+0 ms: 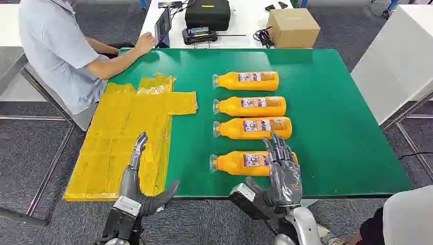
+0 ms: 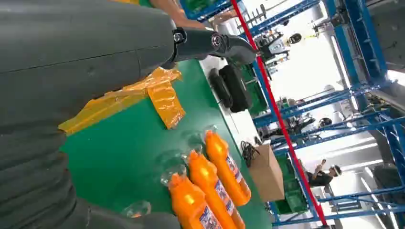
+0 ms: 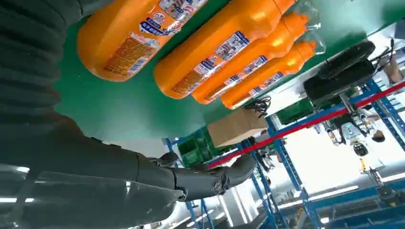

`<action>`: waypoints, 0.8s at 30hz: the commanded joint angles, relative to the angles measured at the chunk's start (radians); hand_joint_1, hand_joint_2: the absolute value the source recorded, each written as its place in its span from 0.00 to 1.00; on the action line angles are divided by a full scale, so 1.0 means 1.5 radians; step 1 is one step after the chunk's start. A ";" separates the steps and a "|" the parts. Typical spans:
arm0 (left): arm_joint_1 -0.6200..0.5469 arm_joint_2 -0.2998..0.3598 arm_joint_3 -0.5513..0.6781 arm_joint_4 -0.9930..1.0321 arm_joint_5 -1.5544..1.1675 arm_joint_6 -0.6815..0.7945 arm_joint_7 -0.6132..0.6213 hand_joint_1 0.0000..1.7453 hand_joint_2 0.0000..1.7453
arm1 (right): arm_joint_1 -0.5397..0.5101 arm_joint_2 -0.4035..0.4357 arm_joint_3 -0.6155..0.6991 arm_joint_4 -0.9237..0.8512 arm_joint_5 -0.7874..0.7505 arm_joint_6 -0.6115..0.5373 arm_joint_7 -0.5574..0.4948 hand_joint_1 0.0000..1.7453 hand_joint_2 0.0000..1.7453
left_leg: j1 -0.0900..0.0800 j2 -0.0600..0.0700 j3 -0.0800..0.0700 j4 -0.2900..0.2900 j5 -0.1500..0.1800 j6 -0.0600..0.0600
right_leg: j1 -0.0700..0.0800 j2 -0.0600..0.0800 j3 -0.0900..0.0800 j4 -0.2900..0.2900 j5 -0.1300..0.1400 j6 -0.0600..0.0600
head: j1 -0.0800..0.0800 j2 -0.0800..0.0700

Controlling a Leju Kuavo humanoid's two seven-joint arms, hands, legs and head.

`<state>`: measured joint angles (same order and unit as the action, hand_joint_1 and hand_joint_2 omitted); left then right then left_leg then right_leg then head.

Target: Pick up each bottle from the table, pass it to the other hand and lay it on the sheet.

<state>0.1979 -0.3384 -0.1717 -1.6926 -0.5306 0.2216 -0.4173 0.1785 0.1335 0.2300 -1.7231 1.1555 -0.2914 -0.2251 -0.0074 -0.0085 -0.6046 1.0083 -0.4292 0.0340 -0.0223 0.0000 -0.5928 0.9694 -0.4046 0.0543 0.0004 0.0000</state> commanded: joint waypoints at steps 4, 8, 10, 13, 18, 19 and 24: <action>-0.016 -0.007 0.010 0.036 0.018 -0.017 0.003 0.00 1.00 | -0.005 0.004 -0.034 -0.013 0.008 0.008 0.004 0.00 1.00 | 0.001 0.000 0.002 0.000 -0.001 -0.001 | 0.001 -0.001 0.003 0.000 -0.001 -0.002 | 0.000 0.000; -0.016 -0.007 0.010 0.036 0.018 -0.017 0.003 0.00 1.00 | -0.005 0.004 -0.034 -0.013 0.008 0.008 0.004 0.00 1.00 | 0.001 0.000 0.002 0.000 -0.001 -0.001 | 0.001 0.000 0.002 -0.001 -0.001 -0.001 | 0.000 0.000; -0.016 -0.007 0.010 0.036 0.018 -0.017 0.003 0.00 1.00 | -0.005 0.004 -0.034 -0.013 0.008 0.008 0.004 0.00 1.00 | 0.001 0.000 0.002 0.000 -0.001 -0.001 | 0.001 0.000 0.003 -0.001 -0.001 -0.002 | 0.000 0.000; -0.016 -0.007 0.010 0.036 0.018 -0.017 0.003 0.00 1.00 | -0.005 0.004 -0.034 -0.013 0.008 0.008 0.004 0.00 1.00 | 0.001 0.000 0.002 0.000 -0.001 -0.001 | 0.001 -0.001 0.002 -0.001 -0.001 -0.001 | 0.000 0.000; -0.016 -0.007 0.010 0.036 0.018 -0.017 0.003 0.00 1.00 | -0.005 0.004 -0.034 -0.013 0.008 0.008 0.004 0.00 1.00 | 0.000 0.000 0.001 0.000 0.000 -0.001 | 0.000 0.000 0.001 -0.001 0.000 -0.001 | 0.000 0.000; -0.016 -0.007 0.010 0.036 0.018 -0.017 0.003 0.00 1.00 | -0.005 0.004 -0.034 -0.013 0.008 0.008 0.004 0.00 1.00 | 0.001 0.000 0.003 0.000 -0.001 -0.001 | 0.001 0.000 0.003 -0.001 -0.001 -0.002 | 0.000 0.000; -0.016 -0.007 0.010 0.036 0.018 -0.017 0.003 0.00 1.00 | -0.005 0.004 -0.034 -0.013 0.008 0.008 0.004 0.00 1.00 | 0.000 0.000 0.001 0.000 0.000 -0.001 | 0.000 0.000 0.001 0.000 -0.001 -0.001 | 0.000 0.000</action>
<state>0.1966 -0.3407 -0.1713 -1.6896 -0.5085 0.1987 -0.4170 0.1811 0.1400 0.2045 -1.7540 1.1692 -0.2880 -0.2193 -0.0074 -0.0084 -0.6046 1.0083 -0.4293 0.0339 -0.0223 0.0001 -0.5930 0.9694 -0.4046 0.0543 0.0000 0.0000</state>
